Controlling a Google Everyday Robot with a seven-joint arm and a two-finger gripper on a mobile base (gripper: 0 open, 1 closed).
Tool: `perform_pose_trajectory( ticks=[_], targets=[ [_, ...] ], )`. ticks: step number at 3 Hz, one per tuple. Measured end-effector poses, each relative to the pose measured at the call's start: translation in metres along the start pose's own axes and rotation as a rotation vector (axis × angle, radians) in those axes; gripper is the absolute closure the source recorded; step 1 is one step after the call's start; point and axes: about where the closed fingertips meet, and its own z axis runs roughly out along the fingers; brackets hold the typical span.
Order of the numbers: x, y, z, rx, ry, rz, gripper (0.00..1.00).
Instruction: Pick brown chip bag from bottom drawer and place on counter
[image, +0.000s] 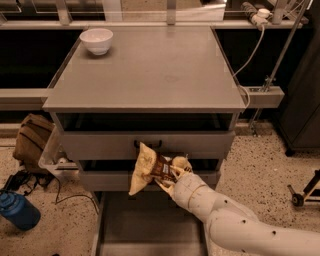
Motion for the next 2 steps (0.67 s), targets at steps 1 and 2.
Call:
perform_pose_trajectory(
  ticks=[1,2],
  targets=[
    [-0.050,-0.022,-0.016,0.044,-0.049,-0.072,1.00],
    [-0.135,-0.053,-0.033,0.097,-0.114,-0.183,1.00]
  ],
)
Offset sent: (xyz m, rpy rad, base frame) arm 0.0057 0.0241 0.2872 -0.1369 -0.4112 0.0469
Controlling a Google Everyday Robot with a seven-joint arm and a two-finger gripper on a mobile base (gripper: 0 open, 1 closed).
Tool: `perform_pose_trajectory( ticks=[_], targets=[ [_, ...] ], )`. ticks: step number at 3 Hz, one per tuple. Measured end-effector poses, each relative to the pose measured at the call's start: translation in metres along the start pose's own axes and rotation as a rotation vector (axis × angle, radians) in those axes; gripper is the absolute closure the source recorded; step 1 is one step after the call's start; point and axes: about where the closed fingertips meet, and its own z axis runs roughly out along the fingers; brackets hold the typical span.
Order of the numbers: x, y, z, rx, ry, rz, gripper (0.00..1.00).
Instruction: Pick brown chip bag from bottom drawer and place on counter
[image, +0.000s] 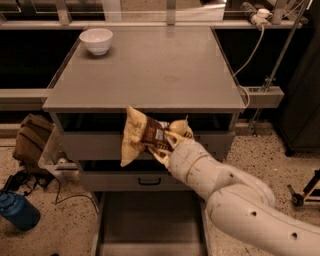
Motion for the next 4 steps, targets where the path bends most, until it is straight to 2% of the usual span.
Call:
perform_pose_trajectory(
  ticks=[1,2,3,4],
  targets=[
    [-0.064,-0.040,0.002,0.041,-0.042,-0.092,1.00],
    [-0.112,-0.080,0.002,0.102,-0.077,-0.171,1.00],
    [-0.113,-0.082,0.005,0.100,-0.077,-0.178,1.00],
    [-0.110,-0.106,0.022,0.120,-0.080,-0.230,1.00]
  ],
)
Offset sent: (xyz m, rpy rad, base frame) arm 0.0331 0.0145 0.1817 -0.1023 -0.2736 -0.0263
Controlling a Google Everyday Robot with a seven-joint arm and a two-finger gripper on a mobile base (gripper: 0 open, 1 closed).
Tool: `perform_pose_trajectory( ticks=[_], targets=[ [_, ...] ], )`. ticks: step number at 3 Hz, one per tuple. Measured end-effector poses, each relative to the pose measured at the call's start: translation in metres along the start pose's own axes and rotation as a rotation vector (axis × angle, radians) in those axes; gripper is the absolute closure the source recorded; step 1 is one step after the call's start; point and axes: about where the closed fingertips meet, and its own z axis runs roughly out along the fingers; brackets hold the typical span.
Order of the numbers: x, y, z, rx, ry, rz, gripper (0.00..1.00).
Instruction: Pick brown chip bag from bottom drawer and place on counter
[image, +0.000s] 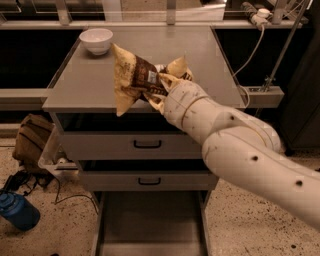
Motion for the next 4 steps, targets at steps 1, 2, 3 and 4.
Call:
perform_pose_trajectory(
  ticks=[1,2,3,4],
  targets=[
    [0.029,-0.014,0.036,-0.008,0.018,-0.011,1.00],
    [0.062,-0.012,0.067,-0.038,0.054,0.026,1.00],
    [0.085,-0.003,0.093,-0.065,0.080,0.051,1.00],
    [0.096,0.006,0.107,-0.087,0.097,0.068,1.00]
  ],
)
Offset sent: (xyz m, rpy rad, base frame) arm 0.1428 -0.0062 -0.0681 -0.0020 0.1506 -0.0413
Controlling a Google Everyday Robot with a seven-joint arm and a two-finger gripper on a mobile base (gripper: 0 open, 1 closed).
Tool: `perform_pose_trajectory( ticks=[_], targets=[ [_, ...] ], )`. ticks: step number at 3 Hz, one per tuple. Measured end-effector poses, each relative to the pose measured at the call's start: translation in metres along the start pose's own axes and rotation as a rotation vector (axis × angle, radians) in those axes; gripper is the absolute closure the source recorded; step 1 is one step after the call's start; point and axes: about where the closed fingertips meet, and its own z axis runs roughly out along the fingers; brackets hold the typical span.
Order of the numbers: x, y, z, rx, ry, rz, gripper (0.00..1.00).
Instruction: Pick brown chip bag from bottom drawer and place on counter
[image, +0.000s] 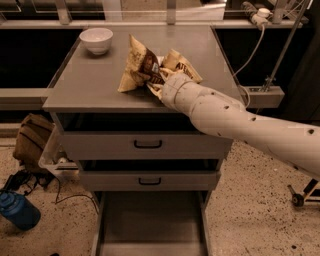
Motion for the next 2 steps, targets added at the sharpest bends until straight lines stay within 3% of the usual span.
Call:
perform_pose_trajectory(
  ticks=[2],
  targets=[
    [0.0000,0.0000,0.0000,0.000,0.000,0.000,0.59]
  ],
)
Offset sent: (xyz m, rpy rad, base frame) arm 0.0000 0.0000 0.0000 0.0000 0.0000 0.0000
